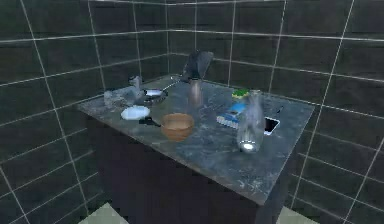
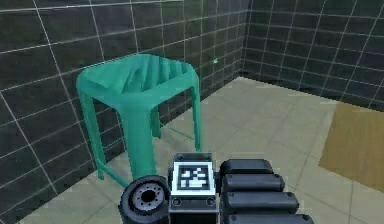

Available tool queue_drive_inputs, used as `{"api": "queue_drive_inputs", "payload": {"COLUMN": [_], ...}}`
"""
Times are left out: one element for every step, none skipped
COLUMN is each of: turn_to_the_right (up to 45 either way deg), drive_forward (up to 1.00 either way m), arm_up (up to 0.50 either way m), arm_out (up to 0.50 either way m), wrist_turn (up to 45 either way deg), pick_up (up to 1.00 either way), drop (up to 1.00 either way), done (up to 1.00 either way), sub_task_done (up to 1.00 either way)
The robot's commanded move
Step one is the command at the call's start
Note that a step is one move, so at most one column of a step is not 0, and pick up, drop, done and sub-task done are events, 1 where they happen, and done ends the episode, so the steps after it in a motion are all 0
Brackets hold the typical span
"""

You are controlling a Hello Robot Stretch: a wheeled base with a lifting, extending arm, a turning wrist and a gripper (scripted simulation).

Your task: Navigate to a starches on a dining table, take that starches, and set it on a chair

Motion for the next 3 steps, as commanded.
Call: {"api": "queue_drive_inputs", "payload": {"turn_to_the_right": [-42.0, 0.0, 45.0], "drive_forward": [0.00, 0.45, 0.00], "arm_up": [0.00, 0.00, 0.00], "arm_out": [0.00, 0.00, 0.00], "wrist_turn": [0.0, 0.0, 0.0], "pick_up": [0.00, 0.00, 0.00], "drop": [0.00, 0.00, 0.00], "done": [0.00, 0.00, 0.00], "sub_task_done": [0.00, 0.00, 0.00]}}
